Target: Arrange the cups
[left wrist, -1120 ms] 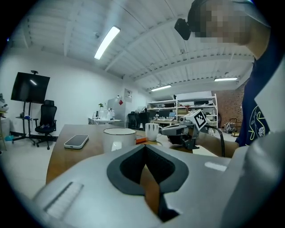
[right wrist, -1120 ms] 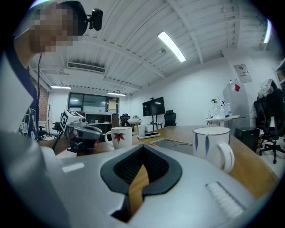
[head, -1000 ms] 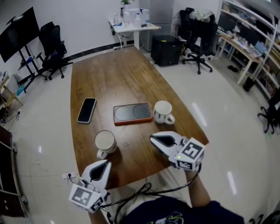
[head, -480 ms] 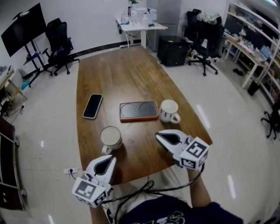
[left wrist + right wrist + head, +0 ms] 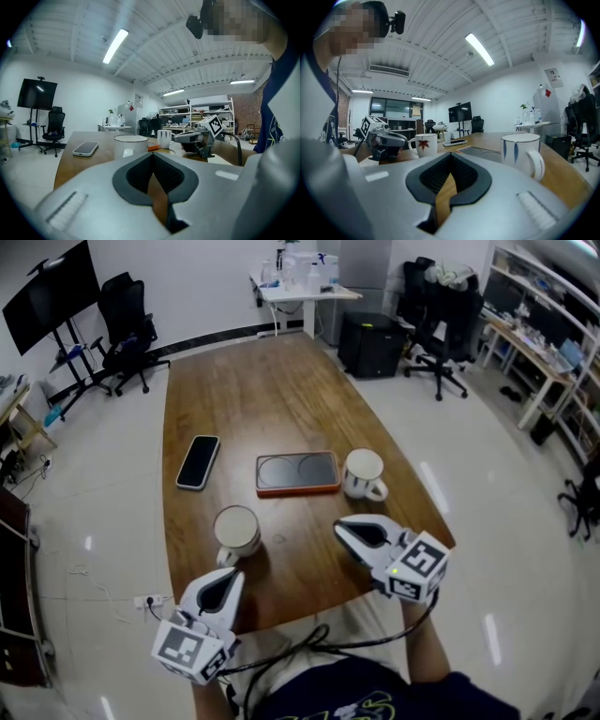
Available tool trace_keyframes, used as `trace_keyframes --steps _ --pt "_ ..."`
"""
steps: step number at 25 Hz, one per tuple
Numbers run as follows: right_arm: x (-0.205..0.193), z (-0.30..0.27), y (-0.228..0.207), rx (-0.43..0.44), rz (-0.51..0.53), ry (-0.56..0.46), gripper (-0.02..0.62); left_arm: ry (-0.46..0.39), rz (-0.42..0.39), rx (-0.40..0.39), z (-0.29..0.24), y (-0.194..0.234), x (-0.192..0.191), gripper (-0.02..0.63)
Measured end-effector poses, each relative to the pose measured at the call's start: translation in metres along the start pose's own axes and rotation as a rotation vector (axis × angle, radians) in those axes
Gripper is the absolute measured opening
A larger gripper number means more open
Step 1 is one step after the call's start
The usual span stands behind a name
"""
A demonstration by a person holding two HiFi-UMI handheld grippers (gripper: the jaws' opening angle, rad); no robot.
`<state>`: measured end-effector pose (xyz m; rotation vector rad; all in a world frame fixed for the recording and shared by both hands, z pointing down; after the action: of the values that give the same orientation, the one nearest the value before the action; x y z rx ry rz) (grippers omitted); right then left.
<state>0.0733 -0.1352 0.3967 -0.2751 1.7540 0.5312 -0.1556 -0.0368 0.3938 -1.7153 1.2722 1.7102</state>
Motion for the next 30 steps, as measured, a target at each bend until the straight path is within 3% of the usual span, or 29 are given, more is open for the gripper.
trace_keyframes --steps 30 --pt "-0.0009 0.0 0.0005 0.001 -0.003 0.007 -0.005 -0.006 0.001 0.001 0.0004 0.0001 -0.0004 0.002"
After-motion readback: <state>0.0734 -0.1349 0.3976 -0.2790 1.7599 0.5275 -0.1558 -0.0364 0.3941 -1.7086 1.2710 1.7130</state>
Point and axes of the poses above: the fingertips, and each gripper's own axes: z backward along the fingers, y to its left, x out of its top, the point moved 5 cm from there along z, backward along the fingers, and after that the axes turned 15 degrees about z, right-handed, at the moved point
